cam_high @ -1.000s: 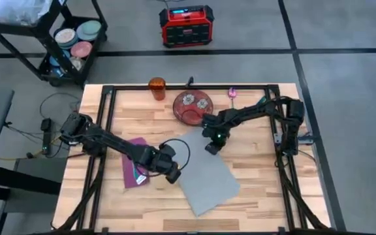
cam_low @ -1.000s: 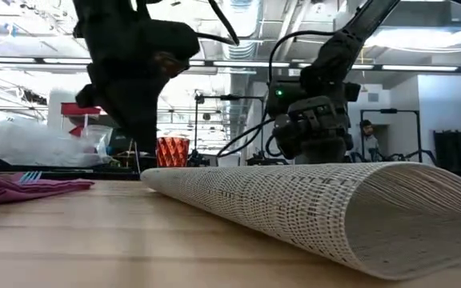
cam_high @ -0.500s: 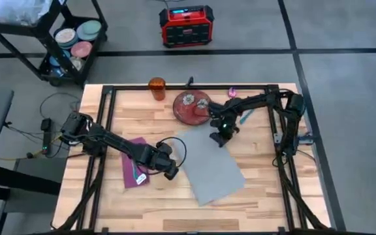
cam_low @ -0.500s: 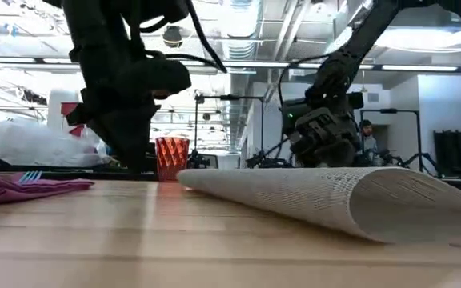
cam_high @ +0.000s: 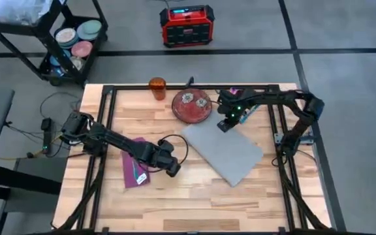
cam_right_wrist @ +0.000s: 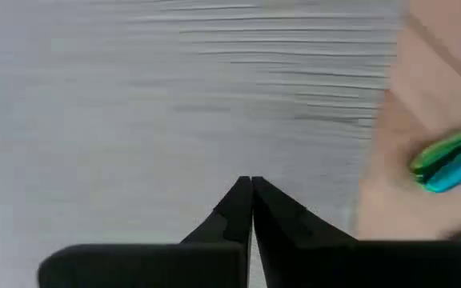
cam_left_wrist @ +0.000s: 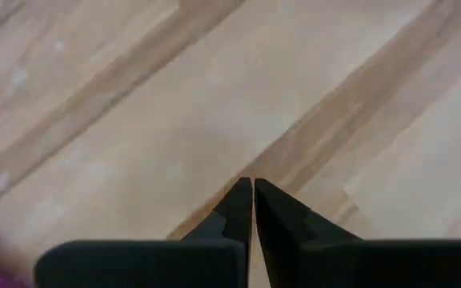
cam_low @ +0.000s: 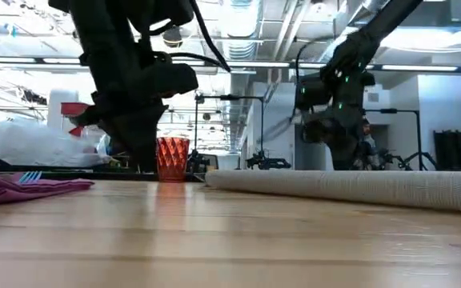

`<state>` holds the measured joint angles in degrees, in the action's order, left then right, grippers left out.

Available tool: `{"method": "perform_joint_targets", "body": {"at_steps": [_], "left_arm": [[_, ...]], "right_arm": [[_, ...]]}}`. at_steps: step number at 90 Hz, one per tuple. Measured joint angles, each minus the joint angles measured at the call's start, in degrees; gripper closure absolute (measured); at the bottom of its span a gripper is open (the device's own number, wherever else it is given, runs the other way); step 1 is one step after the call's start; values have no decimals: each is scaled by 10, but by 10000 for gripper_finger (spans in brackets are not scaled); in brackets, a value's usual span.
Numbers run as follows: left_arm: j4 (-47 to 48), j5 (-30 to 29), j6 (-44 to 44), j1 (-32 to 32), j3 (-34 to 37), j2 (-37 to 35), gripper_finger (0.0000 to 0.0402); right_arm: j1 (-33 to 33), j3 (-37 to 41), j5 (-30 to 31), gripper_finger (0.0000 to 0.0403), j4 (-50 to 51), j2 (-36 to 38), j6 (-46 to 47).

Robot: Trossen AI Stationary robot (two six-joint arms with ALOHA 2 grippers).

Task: Set table place
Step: Prepare the gray placemat

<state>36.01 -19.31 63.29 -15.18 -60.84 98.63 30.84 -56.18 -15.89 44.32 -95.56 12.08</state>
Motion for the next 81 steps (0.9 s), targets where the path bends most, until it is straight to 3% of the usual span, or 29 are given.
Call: {"method": "perform_joint_targets", "body": {"at_steps": [19,33,56,81], "left_arm": [[-70,-16,-35,29,0,0,401],[-158,-19,-84,57,0,0,401],[-224,-19,-138,85,0,0,401],[-244,-19,-201,114,0,0,401]], "right_arm": [[-10,4,45,397,101,52,-29],[-8,67,39,357,137,100,14],[-43,233,8,292,70,213,155],[-101,314,-5,280,50,295,266]]}}
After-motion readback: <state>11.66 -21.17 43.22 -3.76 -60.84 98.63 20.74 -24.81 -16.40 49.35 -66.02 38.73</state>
